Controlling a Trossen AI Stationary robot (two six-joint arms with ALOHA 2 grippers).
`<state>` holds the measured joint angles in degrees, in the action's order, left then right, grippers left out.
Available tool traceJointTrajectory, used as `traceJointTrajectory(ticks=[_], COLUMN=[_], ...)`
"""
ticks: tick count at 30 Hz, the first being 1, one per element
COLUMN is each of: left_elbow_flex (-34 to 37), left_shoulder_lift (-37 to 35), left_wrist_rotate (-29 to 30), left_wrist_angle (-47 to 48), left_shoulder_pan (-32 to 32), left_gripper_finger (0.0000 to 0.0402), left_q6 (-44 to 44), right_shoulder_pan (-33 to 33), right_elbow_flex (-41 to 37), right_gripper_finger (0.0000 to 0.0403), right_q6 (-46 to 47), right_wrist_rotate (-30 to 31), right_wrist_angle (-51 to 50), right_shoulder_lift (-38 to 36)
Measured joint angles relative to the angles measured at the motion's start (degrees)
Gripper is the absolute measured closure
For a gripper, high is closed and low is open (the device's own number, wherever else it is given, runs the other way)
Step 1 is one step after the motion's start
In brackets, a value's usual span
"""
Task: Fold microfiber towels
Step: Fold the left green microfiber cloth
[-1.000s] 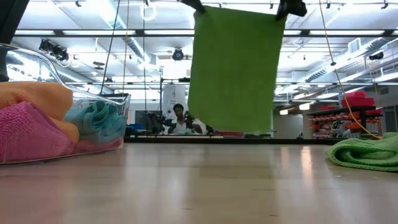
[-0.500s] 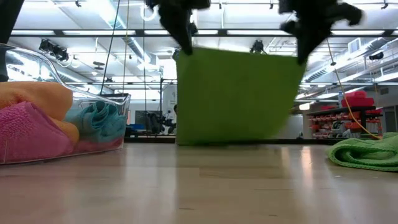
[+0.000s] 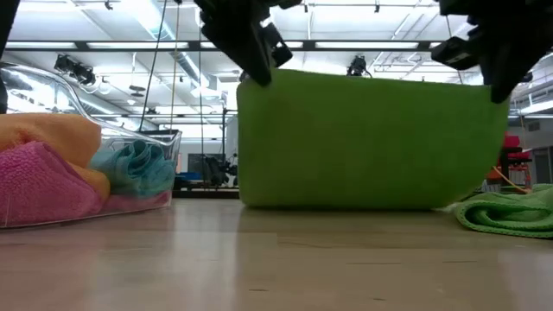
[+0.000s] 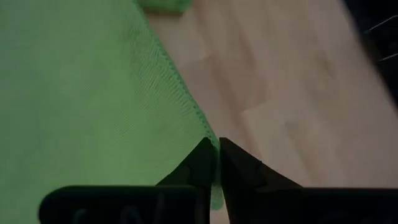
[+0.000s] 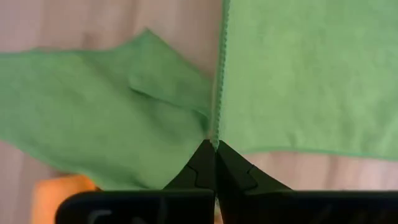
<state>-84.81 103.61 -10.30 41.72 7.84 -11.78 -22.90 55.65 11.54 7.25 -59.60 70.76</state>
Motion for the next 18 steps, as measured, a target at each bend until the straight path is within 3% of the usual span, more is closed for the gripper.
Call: traceJointTrajectory(ticks=[9, 18], left_elbow_flex=[6.25, 7.14], left_shoulder_lift=[0.28, 0.28], left_wrist_rotate=[-0.42, 1.50], left_wrist_angle=[-6.57, -5.74], left_shoulder_pan=[0.33, -9.48], left_gripper_finger=[0.0389, 0.0381], left_q6=[0.99, 0.63], right_shoulder_pan=[-0.37, 11.38], right_elbow_flex=[-5.89, -7.23], right_gripper_finger=[0.0398, 0.0398], right_q6=[-1.37, -7.84], right_wrist_rotate=[0.21, 9.02], right_wrist_angle=[8.87, 8.87], right_shoulder_lift=[-0.02, 0.00])
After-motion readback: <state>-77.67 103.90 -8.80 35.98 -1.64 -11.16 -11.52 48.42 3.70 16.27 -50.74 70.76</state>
